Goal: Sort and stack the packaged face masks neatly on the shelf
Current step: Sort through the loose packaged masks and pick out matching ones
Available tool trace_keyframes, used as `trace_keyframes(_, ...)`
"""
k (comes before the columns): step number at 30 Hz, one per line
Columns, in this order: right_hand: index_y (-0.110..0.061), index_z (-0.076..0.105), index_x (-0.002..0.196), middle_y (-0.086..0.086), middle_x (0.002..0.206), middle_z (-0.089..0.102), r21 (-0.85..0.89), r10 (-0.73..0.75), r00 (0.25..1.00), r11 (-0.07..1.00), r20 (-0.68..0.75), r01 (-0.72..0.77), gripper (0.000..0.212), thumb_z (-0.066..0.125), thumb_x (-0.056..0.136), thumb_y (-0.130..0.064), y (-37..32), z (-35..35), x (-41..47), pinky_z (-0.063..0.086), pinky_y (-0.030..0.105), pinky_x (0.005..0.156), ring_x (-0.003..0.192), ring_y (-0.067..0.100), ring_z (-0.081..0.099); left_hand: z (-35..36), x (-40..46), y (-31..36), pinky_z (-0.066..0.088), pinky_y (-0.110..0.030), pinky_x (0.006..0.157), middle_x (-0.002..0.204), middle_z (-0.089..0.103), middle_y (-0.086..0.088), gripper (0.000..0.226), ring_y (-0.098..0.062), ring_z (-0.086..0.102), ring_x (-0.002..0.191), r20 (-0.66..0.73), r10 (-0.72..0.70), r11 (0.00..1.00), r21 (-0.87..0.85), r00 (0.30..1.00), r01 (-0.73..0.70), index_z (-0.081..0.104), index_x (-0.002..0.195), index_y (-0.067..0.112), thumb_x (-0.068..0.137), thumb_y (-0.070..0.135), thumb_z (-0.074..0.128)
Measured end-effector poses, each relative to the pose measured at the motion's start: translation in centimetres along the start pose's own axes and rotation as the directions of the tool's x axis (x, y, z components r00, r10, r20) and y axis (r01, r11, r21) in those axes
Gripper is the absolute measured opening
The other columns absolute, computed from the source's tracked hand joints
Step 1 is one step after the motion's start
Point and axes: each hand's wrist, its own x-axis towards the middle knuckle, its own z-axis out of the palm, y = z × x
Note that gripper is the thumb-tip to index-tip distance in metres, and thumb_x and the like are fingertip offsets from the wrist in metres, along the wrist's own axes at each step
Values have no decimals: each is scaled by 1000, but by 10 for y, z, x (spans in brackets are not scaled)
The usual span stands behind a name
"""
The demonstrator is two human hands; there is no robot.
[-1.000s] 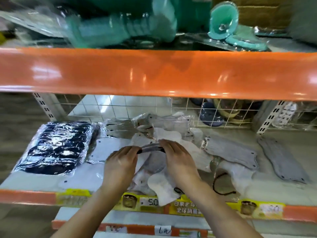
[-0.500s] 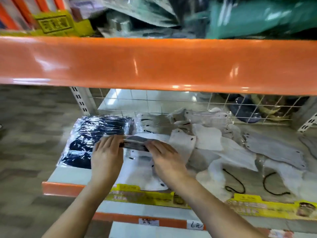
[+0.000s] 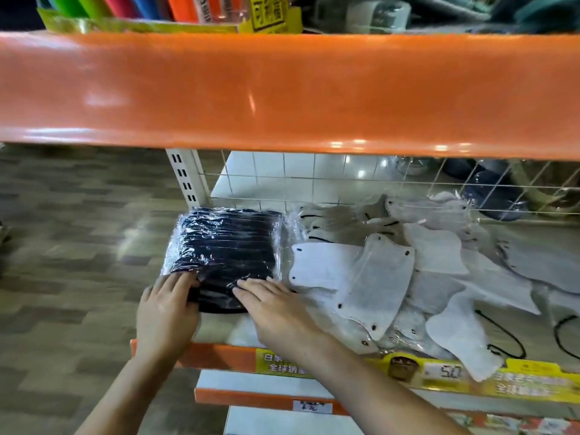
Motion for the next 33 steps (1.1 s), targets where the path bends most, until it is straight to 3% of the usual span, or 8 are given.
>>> trace_keyframes(8, -13, 49, 137, 5, 149, 39, -43, 70, 997, 997, 34, -68, 47, 49, 95, -34, -1, 14, 8, 19, 41, 116, 137, 21, 33, 10, -9, -18, 48, -40, 74, 111, 61, -2, 44, -23, 52, 101, 216, 90, 996, -35, 972, -84, 64, 97, 17, 66, 40, 44)
trace_keyframes(12, -12, 53, 132, 7, 143, 43, -39, 123, 992, 992, -16, -123, 44, 55, 92, -31, -7, 17, 14, 24, 41, 112, 136, 23, 34, 11, -5, -21, 50, -45, 79, 117, 60, -3, 65, -21, 47, 109, 310, 97, 995, -11, 946, -99, 63, 108, 22, 66, 68, 47)
trace_keyframes(18, -15, 50, 133, 2, 147, 37, -15, 217, 976, 976, 1, -217, 51, 45, 94, -46, -9, 18, 26, 18, 43, 115, 142, 19, 23, 15, 2, -21, 50, -47, 79, 118, 59, -4, 67, -28, 54, 109, 370, 80, 996, 12, 926, -91, 65, 112, 23, 73, 72, 40)
trace_keyframes(20, -16, 52, 131, 2, 146, 39, -19, 242, 970, 970, -11, -243, 57, 31, 93, -53, -11, 21, 28, 19, 44, 115, 141, 18, 25, 15, 3, -20, 48, -47, 80, 121, 58, -3, 71, -28, 53, 111, 374, 73, 996, 16, 924, -85, 64, 113, 23, 80, 76, 30)
trace_keyframes(22, -15, 52, 131, 4, 148, 38, -30, 256, 966, 966, -33, -257, 47, 38, 96, -43, -10, 26, 29, 20, 47, 115, 142, 20, 25, 16, 4, -18, 46, -48, 85, 125, 55, -2, 82, -28, 51, 116, 384, 57, 998, 6, 922, -64, 62, 117, 24, 82, 80, 13)
trace_keyframes(24, -14, 48, 136, 6, 154, 30, -33, 266, 963, 963, -42, -267, 42, 47, 97, -31, -10, 28, 29, 18, 49, 116, 145, 22, 20, 17, 4, -16, 43, -49, 91, 130, 52, -4, 87, -30, 50, 120, 384, 40, 999, -21, 922, -35, 60, 120, 23, 82, 79, 6)
trace_keyframes(28, -17, 25, 150, 0, 161, 5, -29, 300, 951, 954, 79, -299, 65, 36, 97, -54, -11, 22, 28, 0, 47, 118, 147, 15, -2, 20, 4, -13, 44, -53, 92, 130, 55, -13, 81, -36, 51, 120, 367, 23, 1000, -2, 930, -24, 61, 118, 16, 89, 71, 9)
trace_keyframes(33, -14, 36, 145, 5, 159, 18, -17, 274, 961, 961, -39, -275, 51, 41, 100, -37, -12, 21, 27, 7, 46, 119, 147, 19, 10, 22, 5, -1, 46, -52, 86, 122, 60, -16, 51, -40, 56, 112, 269, 58, 998, -17, 961, -56, 61, 115, 8, 83, 41, 38)
